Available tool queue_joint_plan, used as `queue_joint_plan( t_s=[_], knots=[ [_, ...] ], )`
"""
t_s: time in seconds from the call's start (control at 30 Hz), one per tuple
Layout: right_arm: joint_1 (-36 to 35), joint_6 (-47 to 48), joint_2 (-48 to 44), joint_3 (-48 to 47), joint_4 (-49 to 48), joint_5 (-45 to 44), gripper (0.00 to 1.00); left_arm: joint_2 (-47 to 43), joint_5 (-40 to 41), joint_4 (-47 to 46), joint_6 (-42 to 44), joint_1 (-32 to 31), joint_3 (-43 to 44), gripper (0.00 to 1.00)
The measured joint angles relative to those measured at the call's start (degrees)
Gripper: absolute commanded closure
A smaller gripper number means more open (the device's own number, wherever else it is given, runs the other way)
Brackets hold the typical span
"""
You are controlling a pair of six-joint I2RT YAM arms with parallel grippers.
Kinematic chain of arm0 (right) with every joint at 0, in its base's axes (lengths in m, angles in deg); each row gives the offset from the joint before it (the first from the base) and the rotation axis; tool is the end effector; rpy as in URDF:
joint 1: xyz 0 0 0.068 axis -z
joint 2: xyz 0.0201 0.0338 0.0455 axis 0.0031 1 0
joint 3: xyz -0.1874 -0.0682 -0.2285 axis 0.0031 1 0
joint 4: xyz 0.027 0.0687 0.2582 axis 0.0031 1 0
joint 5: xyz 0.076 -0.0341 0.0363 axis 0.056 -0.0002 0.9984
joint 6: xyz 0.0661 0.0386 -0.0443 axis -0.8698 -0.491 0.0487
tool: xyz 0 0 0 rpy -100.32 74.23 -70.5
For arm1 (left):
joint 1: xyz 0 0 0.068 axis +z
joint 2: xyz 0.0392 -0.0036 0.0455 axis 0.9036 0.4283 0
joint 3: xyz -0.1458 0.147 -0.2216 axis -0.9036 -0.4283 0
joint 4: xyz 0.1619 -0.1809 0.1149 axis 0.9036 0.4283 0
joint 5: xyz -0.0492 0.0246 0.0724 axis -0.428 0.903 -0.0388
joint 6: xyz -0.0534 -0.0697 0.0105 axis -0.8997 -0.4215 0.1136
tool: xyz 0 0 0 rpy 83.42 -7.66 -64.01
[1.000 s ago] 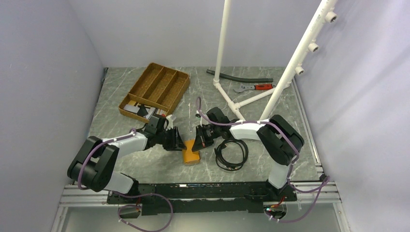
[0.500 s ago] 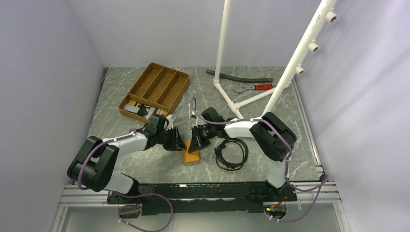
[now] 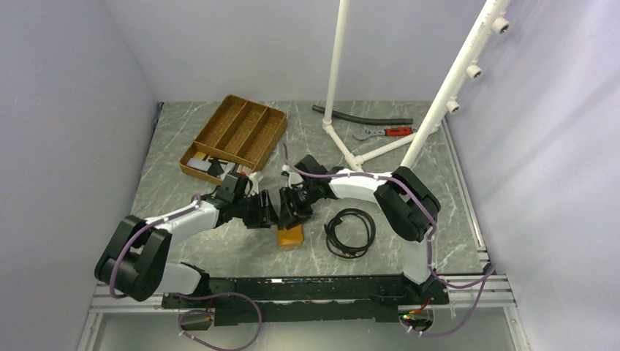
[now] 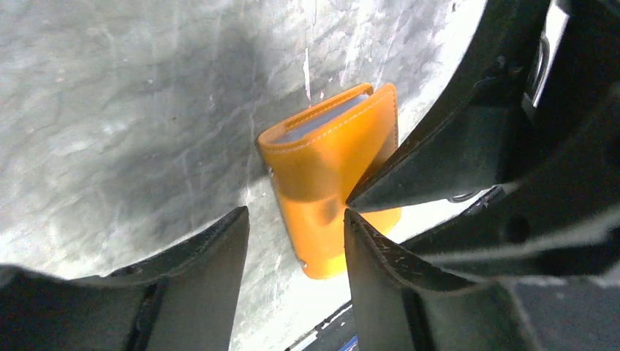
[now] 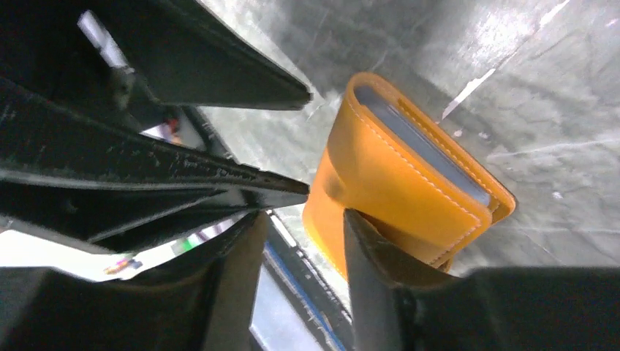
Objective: Put the credit cards into the card holder
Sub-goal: Close the card holder at the center of the board, then move the card holder to the center of the board.
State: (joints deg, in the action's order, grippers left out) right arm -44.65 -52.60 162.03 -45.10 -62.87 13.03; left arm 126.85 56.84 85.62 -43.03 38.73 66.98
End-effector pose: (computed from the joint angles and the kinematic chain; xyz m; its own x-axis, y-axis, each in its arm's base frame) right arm 0.2602 0.3300 0.1369 -0.9397 -0.3239 -0.1096 -0.2840 0.5610 0.7776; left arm 0.2206 -0.1463 0.1433 -0.9566 -0.1411 -0.2551 0.0614 0.7579 -0.6494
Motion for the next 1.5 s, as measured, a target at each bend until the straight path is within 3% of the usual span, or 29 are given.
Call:
queue_joint_plan(
  t_s=[0.1, 0.2, 0.47, 0.6, 0.73, 0.77, 0.8, 0.83, 0.87, 0.93, 1.17, 1.37, 1.4, 1.5],
  knots=[
    [-2.51, 4.37, -0.39, -7.37, 12.02, -7.17, 0.30, -3.87, 3.26, 4.61, 0.04, 0.61, 0.92, 0.35],
    [-5.97, 7.37, -2.89, -11.10, 19.78, -18.18, 0.24, -8.63, 6.08, 10.86, 0.00, 1.05, 2.84, 0.19],
    [-17.86, 4.61, -6.43, -13.07, 26.21, -46.60, 0.18, -25.44, 16.96, 30.14, -2.36, 1.46, 9.57, 0.16],
    [-22.84, 2.08, -2.67, -16.31, 27.52, -57.94, 0.27, -33.16, 23.71, 38.56, -4.90, 1.68, 9.73, 0.14],
    [-25.27, 0.87, 2.45, -17.18, 27.54, -65.05, 0.35, -39.63, 24.98, 42.95, -7.28, 1.20, 10.93, 0.14],
    [-25.57, 0.61, 2.56, -17.25, 27.39, -65.99, 0.38, -40.87, 25.18, 43.82, -7.37, 1.18, 11.69, 0.13],
    [-25.59, 0.31, 2.69, -17.25, 27.36, -66.69, 0.48, -41.48, 25.20, 44.76, -7.54, 1.16, 12.35, 0.13],
    [-25.51, 0.11, 2.78, -17.20, 27.30, -67.60, 0.66, -41.77, 25.27, 45.59, -7.69, 1.07, 13.05, 0.14],
    [-25.29, 0.00, 2.86, -17.05, 27.06, -68.52, 0.76, -41.77, 25.53, 46.07, -7.76, 1.07, 13.64, 0.14],
    [-24.37, 0.09, 2.71, -16.44, 26.29, -70.14, 0.78, -41.64, 26.36, 46.21, -7.91, 1.07, 14.34, 0.14],
    [-13.14, 7.13, 4.07, -15.85, 14.23, -70.38, 0.74, -41.09, 27.82, 46.01, -7.98, 1.07, 14.82, 0.14],
    [-2.03, 17.81, 11.96, -24.85, 7.10, -70.31, 0.73, -40.15, 28.02, 45.16, -7.96, 1.07, 14.82, 0.13],
    [-0.72, 19.71, 13.86, -27.63, 6.91, -70.12, 0.71, -40.09, 28.02, 45.09, -7.98, 1.07, 14.82, 0.13],
    [1.44, 23.34, 18.23, -34.40, 7.23, -69.57, 0.49, -40.09, 28.02, 44.98, -7.96, 1.07, 14.82, 0.13]
  ],
)
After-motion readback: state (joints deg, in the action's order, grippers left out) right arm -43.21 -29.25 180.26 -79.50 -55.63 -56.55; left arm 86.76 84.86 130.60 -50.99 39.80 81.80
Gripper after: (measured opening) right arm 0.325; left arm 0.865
